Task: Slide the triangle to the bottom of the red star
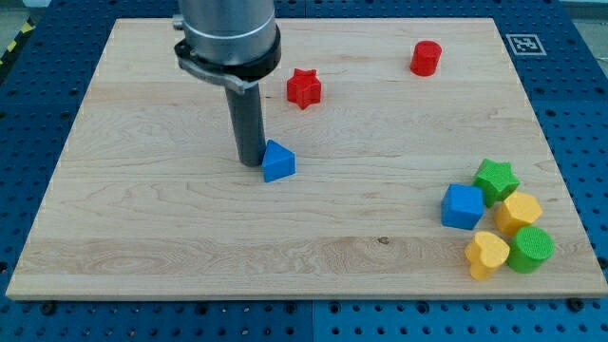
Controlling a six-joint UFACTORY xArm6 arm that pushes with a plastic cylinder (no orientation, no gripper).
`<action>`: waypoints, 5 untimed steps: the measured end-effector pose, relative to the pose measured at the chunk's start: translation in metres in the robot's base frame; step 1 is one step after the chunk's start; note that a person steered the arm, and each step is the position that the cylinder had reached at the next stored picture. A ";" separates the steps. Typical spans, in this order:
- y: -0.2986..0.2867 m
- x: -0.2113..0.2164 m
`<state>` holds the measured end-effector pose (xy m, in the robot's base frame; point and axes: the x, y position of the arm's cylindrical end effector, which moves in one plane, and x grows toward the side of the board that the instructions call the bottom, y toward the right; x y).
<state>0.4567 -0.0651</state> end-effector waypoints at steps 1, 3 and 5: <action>0.001 -0.006; -0.006 0.036; 0.040 0.048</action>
<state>0.5052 -0.0253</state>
